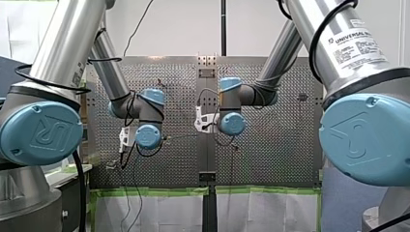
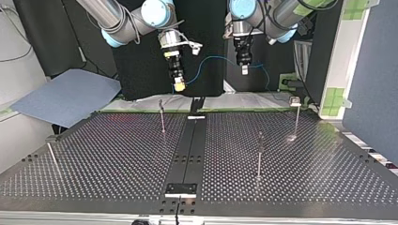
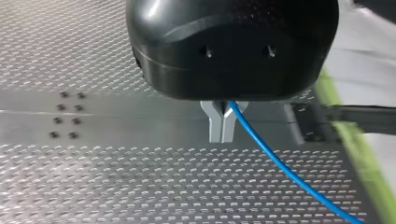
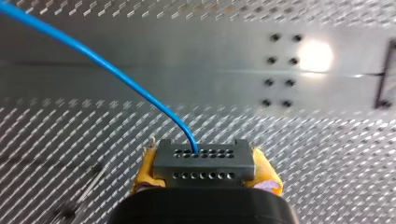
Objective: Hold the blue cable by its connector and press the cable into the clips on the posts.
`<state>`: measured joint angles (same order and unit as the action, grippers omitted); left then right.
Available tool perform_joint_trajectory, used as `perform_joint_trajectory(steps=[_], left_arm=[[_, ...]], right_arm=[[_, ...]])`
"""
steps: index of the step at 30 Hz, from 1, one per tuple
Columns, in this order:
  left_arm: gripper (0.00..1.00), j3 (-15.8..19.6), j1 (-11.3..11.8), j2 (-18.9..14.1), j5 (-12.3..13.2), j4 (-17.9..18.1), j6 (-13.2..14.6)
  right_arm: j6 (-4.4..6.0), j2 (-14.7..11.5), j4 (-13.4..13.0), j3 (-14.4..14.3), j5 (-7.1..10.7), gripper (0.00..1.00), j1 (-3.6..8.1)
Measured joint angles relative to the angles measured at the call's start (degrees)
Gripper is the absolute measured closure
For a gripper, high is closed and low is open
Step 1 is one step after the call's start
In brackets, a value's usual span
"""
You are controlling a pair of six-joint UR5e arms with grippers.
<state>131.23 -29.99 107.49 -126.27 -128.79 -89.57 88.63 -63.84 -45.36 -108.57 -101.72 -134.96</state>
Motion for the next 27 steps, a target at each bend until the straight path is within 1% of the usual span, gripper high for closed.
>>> perform_joint_trajectory(steps=[3, 5, 8, 10, 15, 18, 19, 22, 27], left_arm=[[0.98, -1.4, 0.6, -1.4, 0.0, -1.4, -0.2], [0.98, -2.5, 1.1, -2.5, 0.0, -2.5, -0.5], [0.98, -3.9, 1.8, -3.9, 0.0, -4.0, -0.7], [0.98, -4.8, 2.3, -5.1, 0.0, -5.0, -0.8], [0.98, -5.4, 3.2, -7.8, 0.1, -6.0, -0.7], [0.98, -5.5, 3.5, -9.3, 0.1, -6.1, -0.7], [0.98, -5.5, 3.6, -9.7, 0.1, -6.1, -0.6], [0.98, -5.5, 4.0, -11.1, 0.1, -6.4, -0.6], [0.98, -5.5, 4.3, -13.7, 0.6, -7.0, -0.5]], right_arm=[[0.18, -0.3, 0.4, 0.8, 1.63, 1.00, 0.00], [0.49, -0.3, 0.6, 1.2, 2.72, 1.00, 0.00], [1.26, -0.3, 0.6, 1.5, 3.79, 1.00, 0.00], [1.67, -0.2, 0.7, 1.7, 4.14, 1.00, 0.00], [2.15, 0.1, 1.2, 2.5, 4.62, 1.00, 0.00], [2.86, 0.2, 1.5, 3.2, 4.95, 1.00, 0.00], [3.13, 0.3, 1.7, 3.6, 5.15, 1.00, 0.00], [3.51, 0.5, 2.6, 4.9, 5.58, 1.00, 0.00], [3.65, 0.6, 4.9, 7.2, 5.79, 1.00, -0.05]])
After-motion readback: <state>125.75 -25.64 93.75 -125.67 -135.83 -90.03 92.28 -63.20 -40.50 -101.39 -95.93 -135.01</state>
